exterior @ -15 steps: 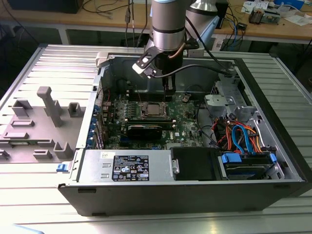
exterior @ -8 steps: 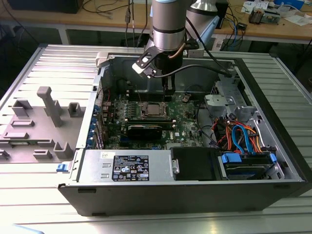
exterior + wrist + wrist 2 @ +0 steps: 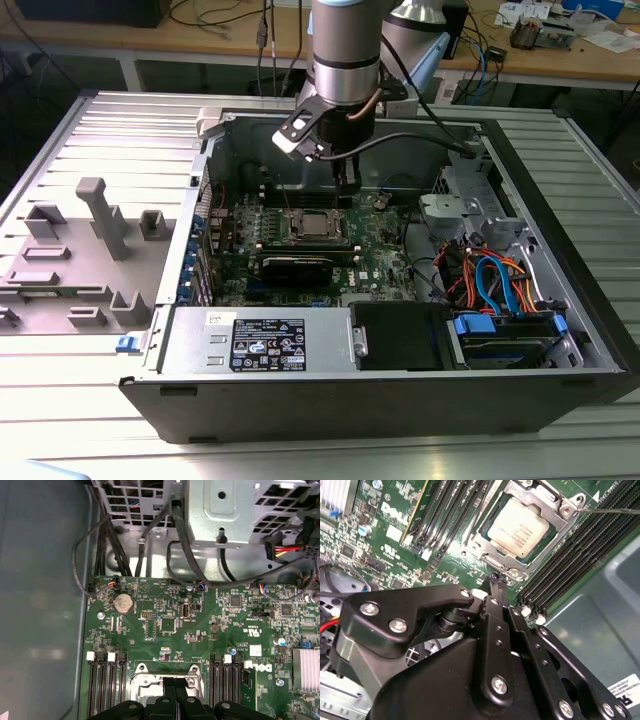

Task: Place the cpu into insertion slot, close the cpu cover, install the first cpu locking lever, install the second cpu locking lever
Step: 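Close the cpu cover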

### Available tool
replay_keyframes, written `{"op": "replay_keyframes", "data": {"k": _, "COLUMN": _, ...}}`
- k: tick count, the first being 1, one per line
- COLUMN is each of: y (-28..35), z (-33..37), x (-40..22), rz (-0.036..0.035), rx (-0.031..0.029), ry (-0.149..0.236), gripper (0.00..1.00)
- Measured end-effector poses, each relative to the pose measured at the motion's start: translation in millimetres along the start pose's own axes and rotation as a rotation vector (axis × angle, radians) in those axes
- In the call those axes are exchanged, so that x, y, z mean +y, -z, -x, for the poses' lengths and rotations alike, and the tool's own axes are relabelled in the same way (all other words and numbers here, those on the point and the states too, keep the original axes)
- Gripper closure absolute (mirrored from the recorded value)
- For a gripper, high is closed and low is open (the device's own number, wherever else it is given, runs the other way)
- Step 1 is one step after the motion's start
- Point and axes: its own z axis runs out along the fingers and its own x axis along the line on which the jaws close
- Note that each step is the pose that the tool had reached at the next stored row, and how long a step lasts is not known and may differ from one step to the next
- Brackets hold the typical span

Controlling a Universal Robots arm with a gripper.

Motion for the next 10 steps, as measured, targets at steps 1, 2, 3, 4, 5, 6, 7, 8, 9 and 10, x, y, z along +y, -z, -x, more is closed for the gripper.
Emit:
{"op": "replay_keyframes", "data": {"k": 1, "y": 0.0, "z": 0.0, "x": 0.0, "rz": 0.0006, "rx": 0.0011, "ry": 0.011, "gripper": 0.89}}
{"op": "replay_keyframes", "data": {"k": 2, "y": -0.1, "z": 0.0, "x": 0.0, "rz": 0.0024, "rx": 0.0038, "ry": 0.041, "gripper": 0.89}}
{"op": "replay_keyframes", "data": {"k": 3, "y": -0.1, "z": 0.0, "x": 0.0, "rz": 0.0038, "rx": 0.0062, "ry": 0.067, "gripper": 0.89}}
{"op": "replay_keyframes", "data": {"k": 4, "y": -0.1, "z": 0.0, "x": 0.0, "rz": 0.0046, "rx": 0.0075, "ry": 0.08, "gripper": 0.89}}
{"op": "replay_keyframes", "data": {"k": 5, "y": -0.1, "z": 0.0, "x": -0.1, "rz": 0.0055, "rx": 0.009, "ry": 0.096, "gripper": 0.89}}
{"op": "replay_keyframes", "data": {"k": 6, "y": -0.2, "z": 0.0, "x": -0.1, "rz": 0.0063, "rx": 0.0103, "ry": 0.11, "gripper": 0.89}}
{"op": "replay_keyframes", "data": {"k": 7, "y": -0.2, "z": 0.0, "x": -0.1, "rz": 0.0071, "rx": 0.0117, "ry": 0.124, "gripper": 0.89}}
{"op": "replay_keyframes", "data": {"k": 8, "y": -0.2, "z": 0.0, "x": 0.0, "rz": 0.0081, "rx": 0.0132, "ry": 0.141, "gripper": 0.89}}
{"op": "replay_keyframes", "data": {"k": 9, "y": -0.3, "z": 0.0, "x": 0.0, "rz": 0.0089, "rx": 0.0145, "ry": 0.155, "gripper": 0.89}}
{"op": "replay_keyframes", "data": {"k": 10, "y": -0.4, "z": 0.0, "x": -0.1, "rz": 0.0103, "rx": 0.0167, "ry": 0.18, "gripper": 0.89}}
